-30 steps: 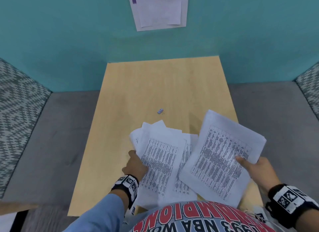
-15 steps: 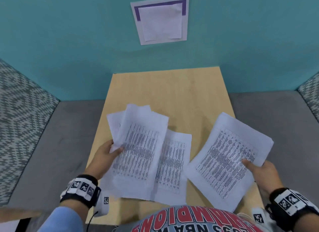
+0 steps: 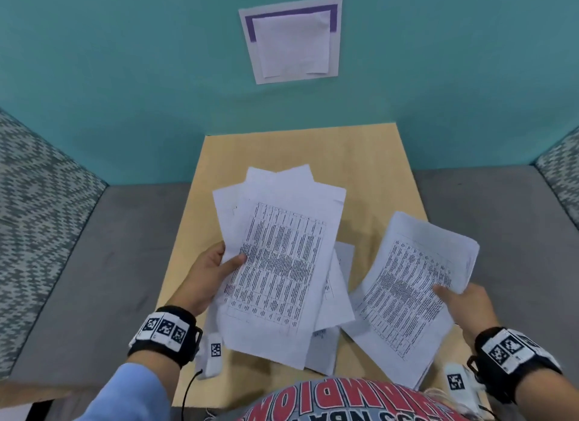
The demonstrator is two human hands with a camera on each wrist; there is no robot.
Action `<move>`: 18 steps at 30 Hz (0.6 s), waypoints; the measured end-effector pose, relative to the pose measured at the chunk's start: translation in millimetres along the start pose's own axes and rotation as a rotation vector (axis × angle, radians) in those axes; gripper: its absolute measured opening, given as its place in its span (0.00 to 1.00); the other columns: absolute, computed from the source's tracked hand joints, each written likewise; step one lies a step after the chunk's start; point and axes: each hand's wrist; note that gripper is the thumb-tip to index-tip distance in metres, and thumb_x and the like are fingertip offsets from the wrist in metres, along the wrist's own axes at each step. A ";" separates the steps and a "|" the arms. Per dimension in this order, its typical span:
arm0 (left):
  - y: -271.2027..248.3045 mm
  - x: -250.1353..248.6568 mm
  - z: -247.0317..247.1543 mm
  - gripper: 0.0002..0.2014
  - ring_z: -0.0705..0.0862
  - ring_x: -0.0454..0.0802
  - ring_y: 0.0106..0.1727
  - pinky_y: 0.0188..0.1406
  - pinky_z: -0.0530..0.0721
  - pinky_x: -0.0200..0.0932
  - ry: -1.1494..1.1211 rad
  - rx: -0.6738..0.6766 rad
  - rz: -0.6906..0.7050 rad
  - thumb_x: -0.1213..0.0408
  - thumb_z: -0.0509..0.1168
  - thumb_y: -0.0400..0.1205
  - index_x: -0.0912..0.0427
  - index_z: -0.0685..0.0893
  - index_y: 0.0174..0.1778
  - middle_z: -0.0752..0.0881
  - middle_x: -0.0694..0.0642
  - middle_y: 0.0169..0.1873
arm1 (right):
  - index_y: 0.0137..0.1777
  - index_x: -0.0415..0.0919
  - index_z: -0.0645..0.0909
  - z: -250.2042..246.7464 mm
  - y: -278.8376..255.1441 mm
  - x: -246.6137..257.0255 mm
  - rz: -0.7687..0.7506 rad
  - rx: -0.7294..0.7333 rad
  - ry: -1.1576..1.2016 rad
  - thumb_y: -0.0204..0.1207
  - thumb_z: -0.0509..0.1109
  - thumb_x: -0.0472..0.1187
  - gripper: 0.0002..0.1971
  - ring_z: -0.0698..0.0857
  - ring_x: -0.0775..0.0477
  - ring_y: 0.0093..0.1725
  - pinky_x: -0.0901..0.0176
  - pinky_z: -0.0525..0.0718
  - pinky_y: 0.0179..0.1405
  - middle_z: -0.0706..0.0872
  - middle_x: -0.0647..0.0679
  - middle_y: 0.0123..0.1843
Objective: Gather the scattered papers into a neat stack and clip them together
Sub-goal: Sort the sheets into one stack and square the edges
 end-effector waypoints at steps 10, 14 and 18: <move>30.8 57.6 79.2 0.11 0.86 0.50 0.61 0.66 0.86 0.49 0.668 0.141 -0.220 0.57 0.74 0.88 0.48 0.82 0.63 0.85 0.46 0.65 | 0.52 0.32 0.84 -51.5 -18.2 -22.4 0.002 -0.172 0.027 0.82 0.74 0.30 0.03 0.85 0.47 0.37 0.46 0.83 0.51 0.88 0.35 0.45; 46.4 112.5 107.6 0.31 0.62 0.67 0.91 0.90 0.67 0.56 1.071 0.089 -0.275 0.47 0.70 0.87 0.54 0.77 0.86 0.61 0.66 0.92 | 0.54 0.32 0.84 -62.9 -30.1 -25.7 0.014 -0.190 0.050 0.82 0.74 0.30 0.03 0.84 0.49 0.37 0.52 0.83 0.46 0.88 0.34 0.46; 43.8 117.0 121.3 0.27 0.57 0.67 0.92 0.83 0.72 0.67 1.159 -0.005 -0.274 0.44 0.69 0.87 0.45 0.79 0.83 0.53 0.60 0.95 | 0.54 0.30 0.84 -65.8 -39.4 -25.9 0.022 -0.189 0.026 0.83 0.74 0.30 0.04 0.84 0.51 0.37 0.62 0.78 0.35 0.88 0.38 0.43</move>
Point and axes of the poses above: each hand's wrist, its own y-axis towards the middle knuckle, its own z-axis out of the palm, x = y × z
